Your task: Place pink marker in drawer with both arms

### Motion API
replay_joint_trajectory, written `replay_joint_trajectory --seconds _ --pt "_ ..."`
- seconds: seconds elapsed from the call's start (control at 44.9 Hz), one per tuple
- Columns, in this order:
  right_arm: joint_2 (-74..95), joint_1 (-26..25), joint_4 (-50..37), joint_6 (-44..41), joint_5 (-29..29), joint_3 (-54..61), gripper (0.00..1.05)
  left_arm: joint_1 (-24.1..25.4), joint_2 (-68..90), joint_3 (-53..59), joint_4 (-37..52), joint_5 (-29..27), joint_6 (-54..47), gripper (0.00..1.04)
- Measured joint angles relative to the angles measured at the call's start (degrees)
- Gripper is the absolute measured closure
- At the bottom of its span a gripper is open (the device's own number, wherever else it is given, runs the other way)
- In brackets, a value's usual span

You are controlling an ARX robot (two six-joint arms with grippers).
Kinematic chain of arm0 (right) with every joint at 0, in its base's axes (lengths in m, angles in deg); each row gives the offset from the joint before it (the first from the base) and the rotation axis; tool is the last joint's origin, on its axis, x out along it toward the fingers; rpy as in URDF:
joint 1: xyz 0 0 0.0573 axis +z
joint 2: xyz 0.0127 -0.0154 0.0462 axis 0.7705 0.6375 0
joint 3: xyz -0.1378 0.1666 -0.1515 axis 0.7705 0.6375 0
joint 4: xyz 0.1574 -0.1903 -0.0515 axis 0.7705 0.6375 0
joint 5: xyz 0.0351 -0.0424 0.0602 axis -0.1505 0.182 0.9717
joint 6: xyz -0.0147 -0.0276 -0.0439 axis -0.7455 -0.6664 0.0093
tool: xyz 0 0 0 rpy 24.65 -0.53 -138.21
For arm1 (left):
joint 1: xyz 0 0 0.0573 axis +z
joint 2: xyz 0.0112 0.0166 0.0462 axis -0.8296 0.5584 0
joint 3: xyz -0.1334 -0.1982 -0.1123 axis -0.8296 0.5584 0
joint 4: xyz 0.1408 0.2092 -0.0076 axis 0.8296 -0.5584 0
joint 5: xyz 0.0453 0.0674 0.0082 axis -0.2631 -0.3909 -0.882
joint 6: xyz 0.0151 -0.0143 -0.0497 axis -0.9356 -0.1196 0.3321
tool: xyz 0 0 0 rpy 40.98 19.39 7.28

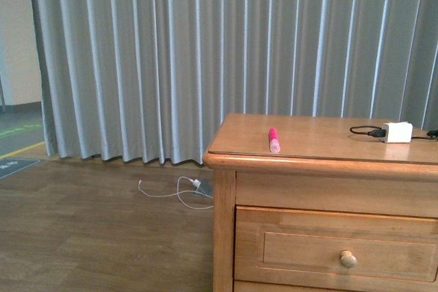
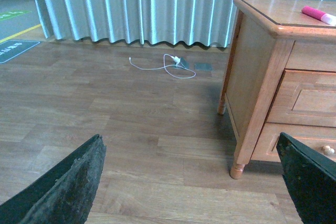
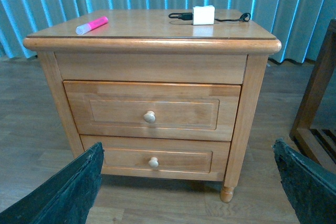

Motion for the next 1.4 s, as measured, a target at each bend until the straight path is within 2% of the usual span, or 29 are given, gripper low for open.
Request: replay_joint_trajectory --seconds 0.98,1.069,1.136,1.247,1.403 --pt "0.04 0.02 0.09 0.02 -0.09 -0.02 0.09 0.00 0.00 0.00 0.00 0.00 0.02 0.06" --pt "3.85 0.98 8.50 0.52 -2.38 -2.97 0.09 0.00 0.00 0.00 0.00 0.00 0.02 0.06" --pt "9.42 2.23 10.58 1.95 -2.97 -4.04 0.09 0.00 0.00 0.00 0.00 0.00 0.00 0.06" --pt "19.87 4.63 4.26 4.02 -2.54 -6.67 0.09 0.00 0.00 0.00 0.00 0.00 0.00 0.06" --pt "48.63 9.97 -14.32 5.64 -4.28 -15.19 0.09 0.00 0.00 0.00 0.00 0.00 0.02 0.06"
